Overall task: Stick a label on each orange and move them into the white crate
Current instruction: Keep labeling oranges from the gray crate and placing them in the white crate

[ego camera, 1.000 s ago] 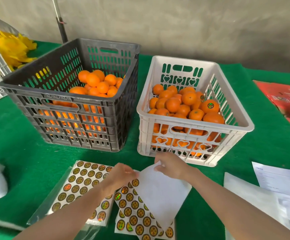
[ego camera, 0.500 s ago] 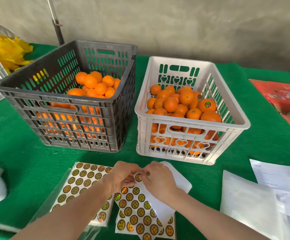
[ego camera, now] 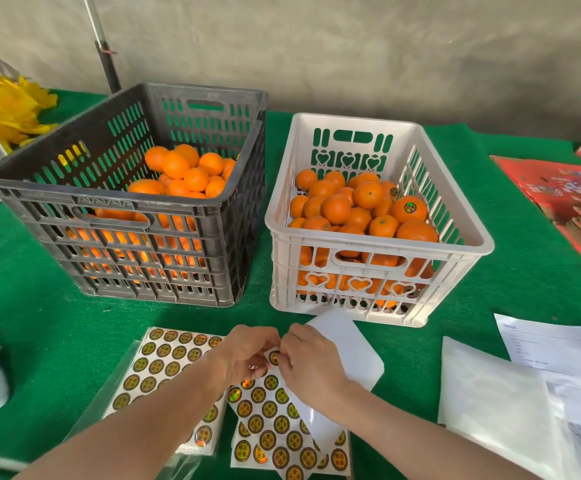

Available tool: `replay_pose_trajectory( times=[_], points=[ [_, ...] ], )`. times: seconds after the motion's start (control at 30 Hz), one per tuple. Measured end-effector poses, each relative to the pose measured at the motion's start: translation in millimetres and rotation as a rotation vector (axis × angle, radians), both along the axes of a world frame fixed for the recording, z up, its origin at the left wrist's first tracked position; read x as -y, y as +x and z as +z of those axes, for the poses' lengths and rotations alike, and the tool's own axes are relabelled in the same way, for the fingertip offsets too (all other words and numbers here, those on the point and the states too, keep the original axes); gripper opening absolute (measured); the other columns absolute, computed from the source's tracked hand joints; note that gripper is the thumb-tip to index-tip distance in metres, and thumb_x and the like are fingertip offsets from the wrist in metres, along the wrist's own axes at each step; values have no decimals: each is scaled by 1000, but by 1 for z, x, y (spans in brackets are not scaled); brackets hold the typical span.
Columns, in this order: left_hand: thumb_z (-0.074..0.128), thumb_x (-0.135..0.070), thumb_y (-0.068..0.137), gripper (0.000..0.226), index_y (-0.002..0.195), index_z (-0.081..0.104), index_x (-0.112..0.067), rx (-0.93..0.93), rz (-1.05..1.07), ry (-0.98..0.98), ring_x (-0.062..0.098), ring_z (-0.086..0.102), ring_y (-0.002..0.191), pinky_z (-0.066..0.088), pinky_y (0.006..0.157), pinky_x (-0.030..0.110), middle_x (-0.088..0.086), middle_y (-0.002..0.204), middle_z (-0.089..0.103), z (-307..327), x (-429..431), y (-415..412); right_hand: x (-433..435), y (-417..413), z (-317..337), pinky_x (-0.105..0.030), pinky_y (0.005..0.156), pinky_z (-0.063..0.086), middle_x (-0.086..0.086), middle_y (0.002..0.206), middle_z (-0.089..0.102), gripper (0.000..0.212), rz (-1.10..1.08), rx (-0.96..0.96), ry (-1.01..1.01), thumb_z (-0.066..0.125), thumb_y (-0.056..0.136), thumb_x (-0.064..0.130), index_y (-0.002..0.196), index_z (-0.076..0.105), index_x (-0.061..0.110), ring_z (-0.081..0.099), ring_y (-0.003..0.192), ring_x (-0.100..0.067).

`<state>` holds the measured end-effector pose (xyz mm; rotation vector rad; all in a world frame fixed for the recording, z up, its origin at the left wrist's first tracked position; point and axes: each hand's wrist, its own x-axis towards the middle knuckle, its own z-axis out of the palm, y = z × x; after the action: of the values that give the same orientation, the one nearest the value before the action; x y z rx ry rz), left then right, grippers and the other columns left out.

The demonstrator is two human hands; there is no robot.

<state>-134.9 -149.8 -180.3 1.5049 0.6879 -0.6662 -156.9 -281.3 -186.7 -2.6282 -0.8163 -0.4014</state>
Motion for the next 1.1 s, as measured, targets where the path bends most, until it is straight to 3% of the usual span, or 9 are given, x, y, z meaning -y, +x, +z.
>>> replay_pose_trajectory(
  times=[0.23,0.33,0.47,0.57,0.67,0.73,0.87,0.97,1.1],
  points=[
    [56,-4,82,23,61,52,-9,-22,-55,3,14,43,41,26,44,20,7,54,47,1,0,7,4,5,-9,-20,44,42,-3,63,57,24,75,71,122,84,54,5,60,61,10,55,52,-18],
    [58,-3,84,24,61,55,-8,34,-161,53,13,44,43,31,47,22,5,51,50,1,-5,8,8,7,-2,-16,50,39,-3,65,58,16,94,-120,273,76,65,-1,63,63,6,52,54,-13],
    [59,-8,85,17,68,56,-7,219,-558,322,12,43,56,37,56,21,0,58,45,5,-13,7,9,12,25,-14,57,37,5,65,58,10,-52,-495,687,67,81,-1,72,68,4,46,55,-1],
    [55,-17,89,26,65,51,-13,384,-849,487,15,42,58,38,66,32,0,61,43,4,-10,1,1,18,52,-14,59,39,11,63,59,13,-31,-540,802,67,84,5,74,69,14,50,59,-1],
    [49,-36,96,30,119,60,-19,688,-932,748,16,59,94,47,87,34,0,112,58,17,-12,-4,-15,26,93,-15,64,46,12,74,64,11,113,-349,861,64,85,21,81,64,31,59,70,-5],
    [48,-38,96,35,127,59,-24,985,-788,780,11,58,89,49,82,31,-4,117,58,40,-29,-5,-30,38,123,-13,69,47,11,81,63,11,214,-151,908,58,88,26,98,59,31,61,77,-5],
    [58,-24,92,19,102,70,-15,1356,-289,766,4,52,56,44,51,13,-9,83,62,99,-98,2,-75,89,160,-14,79,47,9,93,61,32,292,77,838,50,95,18,125,42,27,59,89,-1],
    [64,2,86,21,95,69,-15,1343,28,913,0,54,60,37,50,5,-9,76,63,132,-156,21,-121,140,173,-30,83,48,3,102,58,44,214,22,624,46,96,16,138,35,23,56,95,-10],
    [61,5,86,26,91,68,-19,1265,121,937,-8,58,71,39,63,0,-11,81,65,160,-211,61,-163,191,171,-30,59,42,5,88,51,62,152,-23,329,48,95,12,148,18,28,46,68,-5]
  ],
)
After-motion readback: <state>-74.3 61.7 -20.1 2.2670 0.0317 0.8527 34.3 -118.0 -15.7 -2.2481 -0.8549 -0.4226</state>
